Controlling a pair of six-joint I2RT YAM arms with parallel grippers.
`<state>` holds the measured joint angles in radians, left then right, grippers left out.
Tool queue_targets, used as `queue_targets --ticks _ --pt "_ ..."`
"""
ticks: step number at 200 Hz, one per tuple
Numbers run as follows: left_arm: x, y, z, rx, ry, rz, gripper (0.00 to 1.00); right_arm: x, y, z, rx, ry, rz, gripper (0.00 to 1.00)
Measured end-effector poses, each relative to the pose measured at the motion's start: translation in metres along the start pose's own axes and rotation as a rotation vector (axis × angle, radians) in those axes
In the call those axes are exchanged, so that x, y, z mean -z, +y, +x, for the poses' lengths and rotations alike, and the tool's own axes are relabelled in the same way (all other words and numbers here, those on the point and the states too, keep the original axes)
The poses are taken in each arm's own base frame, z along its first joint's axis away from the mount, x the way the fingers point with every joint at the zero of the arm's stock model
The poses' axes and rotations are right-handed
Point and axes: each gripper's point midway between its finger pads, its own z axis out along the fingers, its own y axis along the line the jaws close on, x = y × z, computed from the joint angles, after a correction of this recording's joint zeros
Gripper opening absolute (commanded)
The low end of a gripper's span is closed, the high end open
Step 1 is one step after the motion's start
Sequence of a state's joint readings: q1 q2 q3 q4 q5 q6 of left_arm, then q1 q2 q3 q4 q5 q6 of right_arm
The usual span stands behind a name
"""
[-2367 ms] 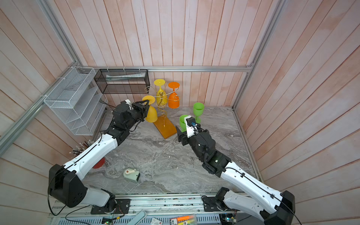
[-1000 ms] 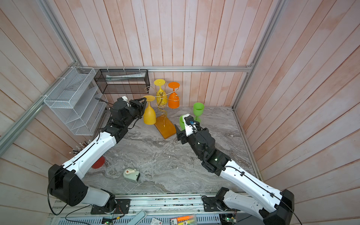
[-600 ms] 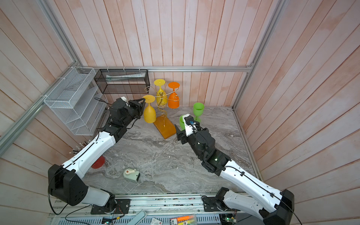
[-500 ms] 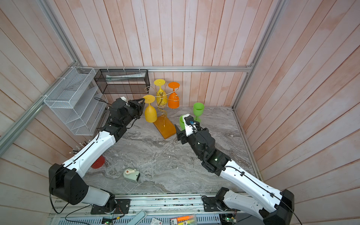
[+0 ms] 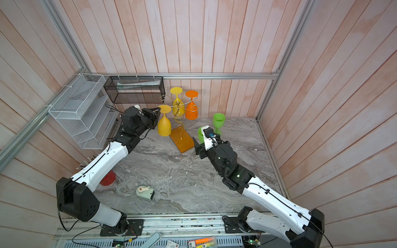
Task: Take the wine glass off the wine glass rack
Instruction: Pick up the wine glass from the wine glass rack.
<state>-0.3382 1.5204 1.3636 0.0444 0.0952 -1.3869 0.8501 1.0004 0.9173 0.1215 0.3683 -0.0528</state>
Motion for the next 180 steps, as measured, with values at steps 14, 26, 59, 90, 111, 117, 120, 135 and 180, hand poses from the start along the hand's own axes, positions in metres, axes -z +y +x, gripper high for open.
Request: queue_targets --ticks 14,26,59,90,111,117,120,135,180 --pt "0.0001 -0.0008 0.0003 -0.001 0.003 0.0 0.16 0.0 0.0 -0.0002 0.0 -0.001 0.0 0.77" --pt "0.0001 -0.0008 0.0006 -0.004 0.004 0.0 0.13 0.0001 -0.0001 -0.0005 -0.001 -0.002 0.0 0.77" --pt "0.0003 0.002 0.0013 -0.012 0.009 -0.015 0.1 0.0018 -0.0009 -0.0029 -0.004 -0.009 0.0 0.77" --pt "0.0006 0.0056 -0.0011 -0.012 0.005 -0.028 0.08 0.003 -0.0014 -0.0045 -0.007 -0.014 0.001 0.77" --pt "0.0008 0.0067 -0.0022 -0.015 0.004 -0.032 0.05 0.003 -0.0014 -0.0045 -0.009 -0.014 0.001 0.77" --pt "0.0008 0.0071 -0.0021 -0.017 0.004 -0.034 0.05 0.0031 -0.0014 -0.0045 -0.01 -0.014 0.001 0.77" --pt "0.0008 0.0072 -0.0021 -0.018 0.004 -0.034 0.05 0.0031 -0.0014 -0.0044 -0.01 -0.013 0.001 0.77" --pt "0.001 0.0079 -0.0022 -0.018 0.004 -0.037 0.03 0.0036 -0.0016 -0.0052 -0.013 -0.016 0.0 0.77" --pt "0.0029 0.0064 -0.0032 -0.024 0.002 -0.036 0.0 0.0043 -0.0015 -0.0058 -0.014 -0.017 -0.002 0.77"
